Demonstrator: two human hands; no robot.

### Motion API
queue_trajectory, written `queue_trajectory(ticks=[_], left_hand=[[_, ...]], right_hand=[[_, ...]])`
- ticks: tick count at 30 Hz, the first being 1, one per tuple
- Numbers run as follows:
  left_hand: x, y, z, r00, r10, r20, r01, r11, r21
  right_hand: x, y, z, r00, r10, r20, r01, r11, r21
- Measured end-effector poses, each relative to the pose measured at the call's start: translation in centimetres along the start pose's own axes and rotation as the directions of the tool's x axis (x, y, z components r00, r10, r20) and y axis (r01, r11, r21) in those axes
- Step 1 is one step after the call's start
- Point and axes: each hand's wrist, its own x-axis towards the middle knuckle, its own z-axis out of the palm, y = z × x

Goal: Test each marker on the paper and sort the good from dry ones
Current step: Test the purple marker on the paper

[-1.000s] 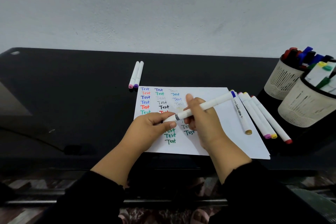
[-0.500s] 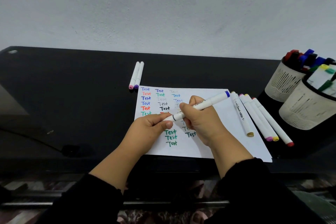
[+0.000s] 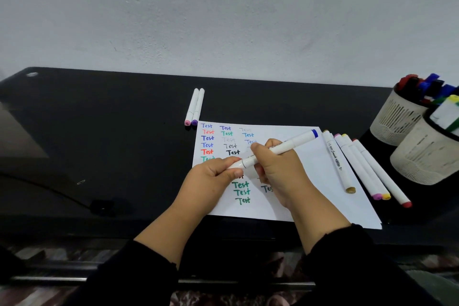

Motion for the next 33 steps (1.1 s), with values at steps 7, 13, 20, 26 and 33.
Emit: queue_trajectory(ticks=[7,13,20,26,33], left_hand=[[0.4,0.0,-0.1,0.996,0.055,-0.064,-0.051,0.997,0.064],[0.3,0.2,0.1,0.994,0.087,-0.068,-0.072,0.977,0.199],[0.6,0.0,0.3,0.99,0.14,-0.028,-0.122,0.932,0.342],[0.6,0.0,0.7,0.99,0.141,0.022,-0.127,0.797,0.59],[0.8,-0.4,1.3,0.984,0.102,0.146,-0.178,0.568,0.803]], right_hand=[[0.3,-0.9,-4.2,0.999,0.026,0.036,-0.033,0.981,0.19],[-0.1,-1.0,-7.1,0.996,-0.027,0.087,0.045,0.976,-0.211],[-0.6,-1.6,-6.7,0.939,-0.121,0.321,0.338,0.489,-0.804],[-1.0,-1.8,-7.5,0.946,-0.177,0.271,0.32,0.382,-0.867],[-0.3,-0.5,-9.1,0.947,-0.284,-0.153,-0.007,0.457,-0.889]])
